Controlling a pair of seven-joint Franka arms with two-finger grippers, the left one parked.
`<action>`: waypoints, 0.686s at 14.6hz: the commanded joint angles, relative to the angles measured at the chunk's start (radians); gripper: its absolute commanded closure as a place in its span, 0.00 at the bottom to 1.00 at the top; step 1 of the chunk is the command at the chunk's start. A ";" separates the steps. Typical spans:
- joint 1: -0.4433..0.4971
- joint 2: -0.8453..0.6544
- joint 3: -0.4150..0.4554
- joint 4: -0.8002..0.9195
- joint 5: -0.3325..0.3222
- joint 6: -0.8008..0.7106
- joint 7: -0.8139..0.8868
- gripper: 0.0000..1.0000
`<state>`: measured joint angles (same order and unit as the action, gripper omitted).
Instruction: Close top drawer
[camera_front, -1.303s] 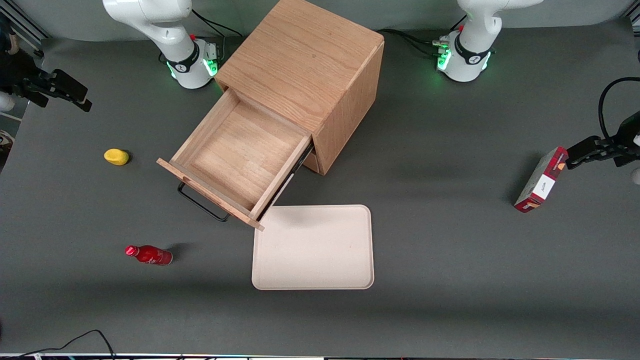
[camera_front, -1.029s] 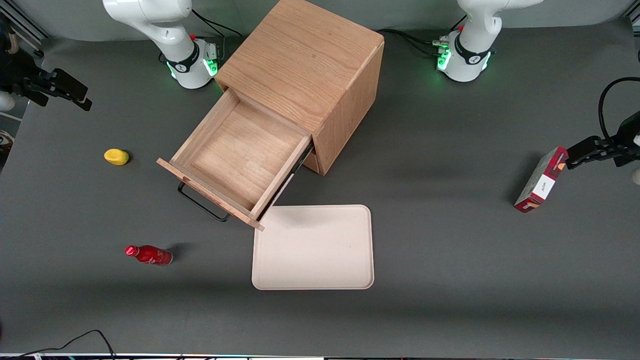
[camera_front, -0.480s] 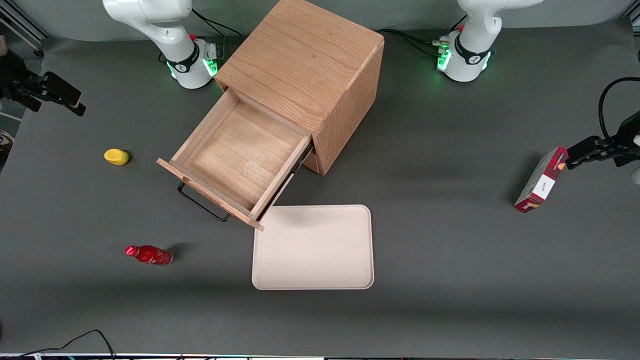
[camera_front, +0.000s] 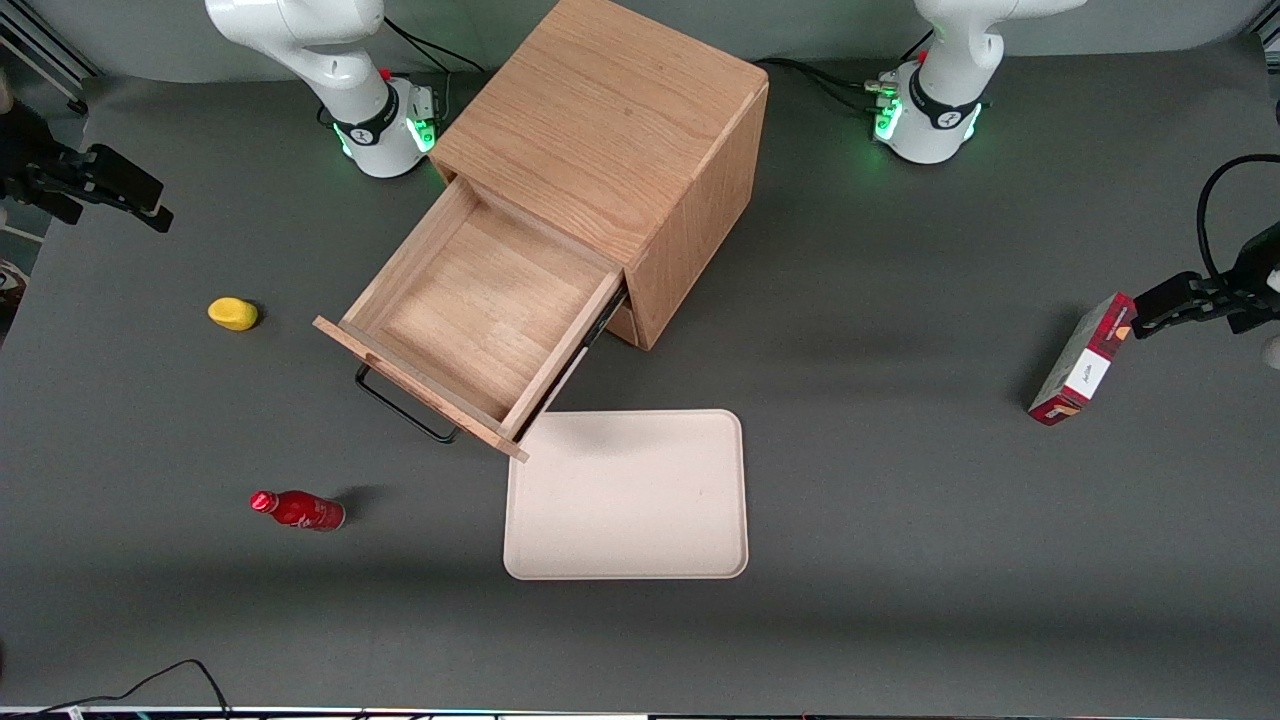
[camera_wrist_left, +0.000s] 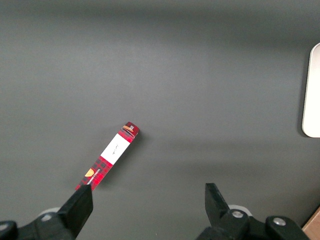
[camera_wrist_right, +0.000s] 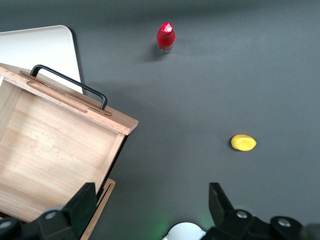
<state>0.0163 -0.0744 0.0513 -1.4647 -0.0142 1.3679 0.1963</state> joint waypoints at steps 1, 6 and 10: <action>0.004 0.019 0.001 0.026 0.017 -0.018 -0.001 0.00; 0.008 0.047 0.002 0.055 0.020 -0.018 -0.005 0.00; 0.042 0.206 0.019 0.263 0.066 -0.067 -0.008 0.00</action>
<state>0.0405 0.0037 0.0629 -1.3758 0.0189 1.3613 0.1943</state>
